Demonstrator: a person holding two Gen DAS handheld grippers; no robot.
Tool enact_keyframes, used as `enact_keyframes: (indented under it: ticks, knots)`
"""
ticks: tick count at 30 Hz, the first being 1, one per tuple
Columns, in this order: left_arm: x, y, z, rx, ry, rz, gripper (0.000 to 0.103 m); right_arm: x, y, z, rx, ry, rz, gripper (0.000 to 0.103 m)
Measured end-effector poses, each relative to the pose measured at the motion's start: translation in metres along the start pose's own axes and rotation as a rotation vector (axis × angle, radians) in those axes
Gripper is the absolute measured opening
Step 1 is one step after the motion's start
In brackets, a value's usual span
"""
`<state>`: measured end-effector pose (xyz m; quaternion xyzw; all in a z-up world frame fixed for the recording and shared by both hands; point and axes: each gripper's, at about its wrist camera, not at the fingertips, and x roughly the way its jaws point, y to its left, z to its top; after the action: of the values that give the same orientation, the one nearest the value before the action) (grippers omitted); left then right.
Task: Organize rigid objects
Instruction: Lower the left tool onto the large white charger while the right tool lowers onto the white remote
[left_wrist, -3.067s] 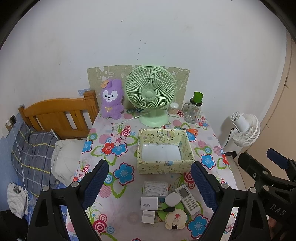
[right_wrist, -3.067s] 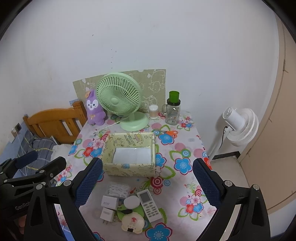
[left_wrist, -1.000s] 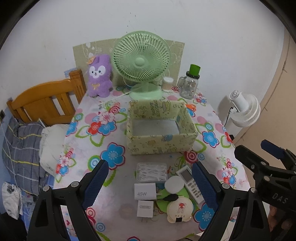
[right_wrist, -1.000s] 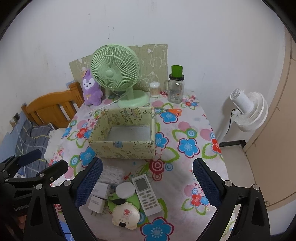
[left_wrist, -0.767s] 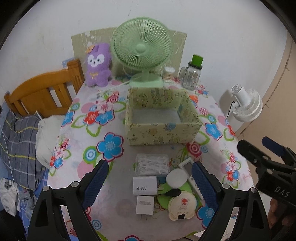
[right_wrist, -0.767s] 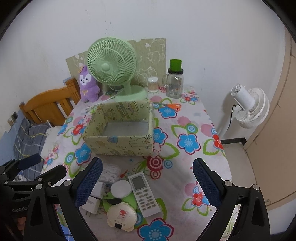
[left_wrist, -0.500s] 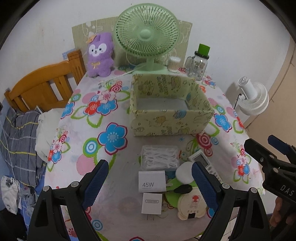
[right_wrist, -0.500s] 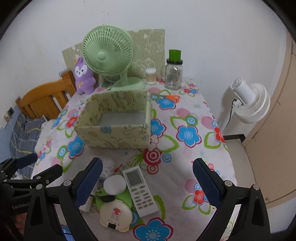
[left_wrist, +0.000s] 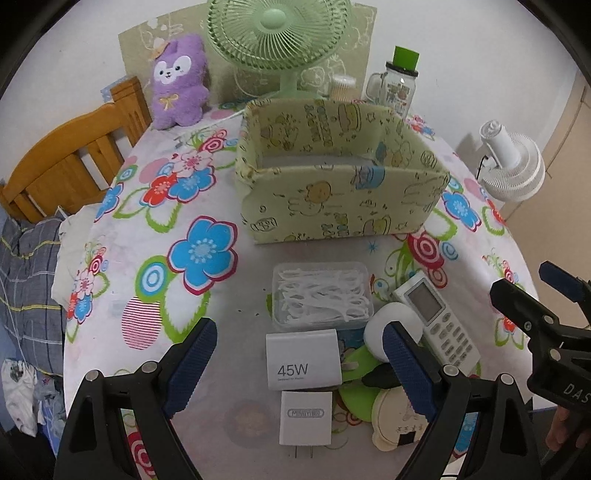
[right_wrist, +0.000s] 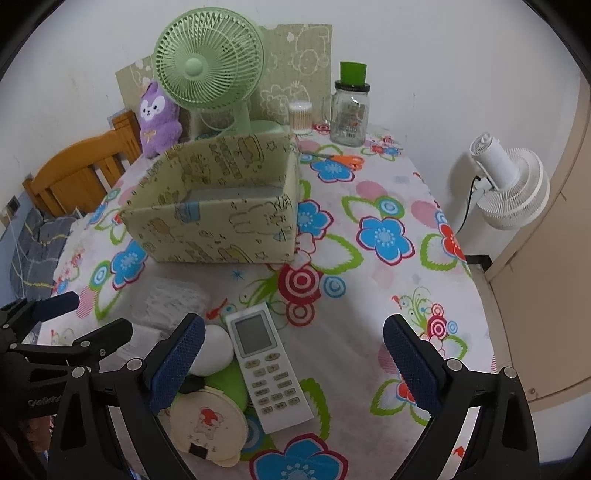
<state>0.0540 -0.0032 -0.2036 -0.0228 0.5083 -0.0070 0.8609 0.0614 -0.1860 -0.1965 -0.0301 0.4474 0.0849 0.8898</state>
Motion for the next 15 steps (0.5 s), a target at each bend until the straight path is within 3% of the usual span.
enact_keyframes:
  ticks: [7,15]
  knots:
    - [0.024,0.0,-0.007,0.01,0.031,0.04,0.093,0.02,-0.005,-0.011,-0.01,0.023,-0.001,0.099]
    - [0.046,0.001,-0.01,0.002,0.072,0.02,0.093,0.039,-0.009,-0.024,-0.003,0.043,-0.007,0.099]
